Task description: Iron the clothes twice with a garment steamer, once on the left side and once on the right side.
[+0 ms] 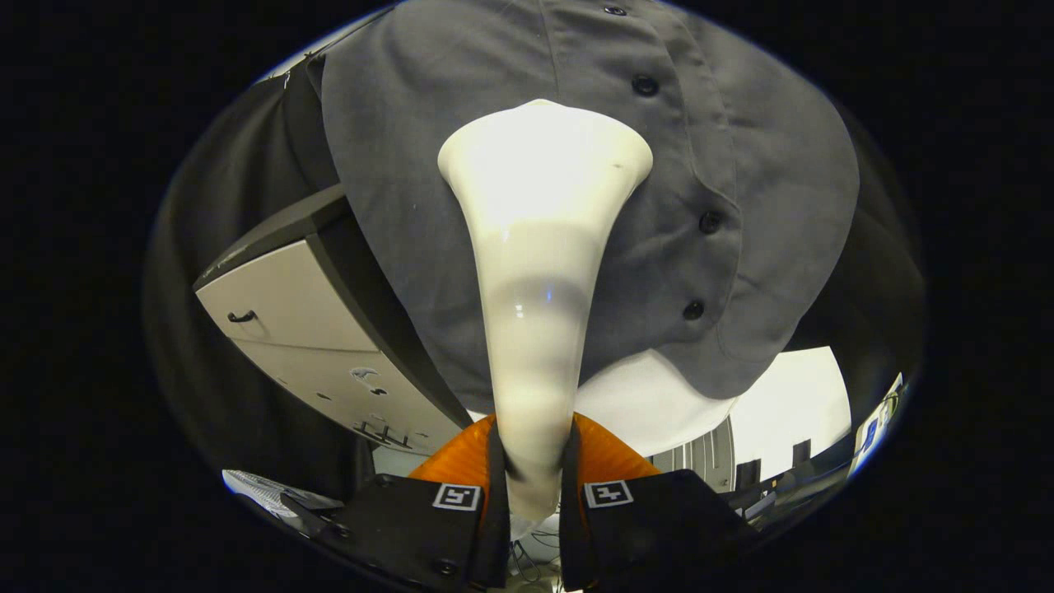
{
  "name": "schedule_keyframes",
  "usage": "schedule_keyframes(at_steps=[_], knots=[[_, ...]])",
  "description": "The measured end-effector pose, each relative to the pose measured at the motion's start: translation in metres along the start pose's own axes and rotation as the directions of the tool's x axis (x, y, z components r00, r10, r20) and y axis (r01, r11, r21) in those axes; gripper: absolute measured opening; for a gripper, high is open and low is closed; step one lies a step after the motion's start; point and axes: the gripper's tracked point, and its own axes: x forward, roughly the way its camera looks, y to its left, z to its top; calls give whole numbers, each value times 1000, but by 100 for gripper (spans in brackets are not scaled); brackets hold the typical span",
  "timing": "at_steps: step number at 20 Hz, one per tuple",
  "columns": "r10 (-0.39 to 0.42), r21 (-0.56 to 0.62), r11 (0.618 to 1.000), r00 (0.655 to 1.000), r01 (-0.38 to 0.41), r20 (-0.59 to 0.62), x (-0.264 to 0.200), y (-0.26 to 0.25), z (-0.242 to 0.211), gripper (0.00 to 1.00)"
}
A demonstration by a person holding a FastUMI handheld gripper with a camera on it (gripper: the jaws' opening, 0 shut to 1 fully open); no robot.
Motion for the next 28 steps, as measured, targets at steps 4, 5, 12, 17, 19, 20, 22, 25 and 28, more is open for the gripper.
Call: schedule_keyframes(at_steps=[4, 5, 12, 17, 19, 20, 22, 25, 28], knots=[[0, -3, 1000, 999, 0, -54, 12, -4, -28, 32], [-1, -3, 1000, 998, 1, -64, 15, -4, -36, 32], [4, 17, 1000, 987, -1, -158, 33, -12, -89, 32], [4, 22, 1000, 979, 0, -204, 35, -16, -115, 32], [11, 31, 1000, 978, -5, -211, 32, -16, -119, 32], [17, 35, 999, 976, -10, -215, 28, -17, -120, 32], [34, 42, 999, 977, -26, -209, 20, -16, -117, 32], [51, 40, 998, 981, -44, -190, -5, -19, -101, 32], [51, 22, 999, 988, -49, -145, -40, -27, -76, 32]])
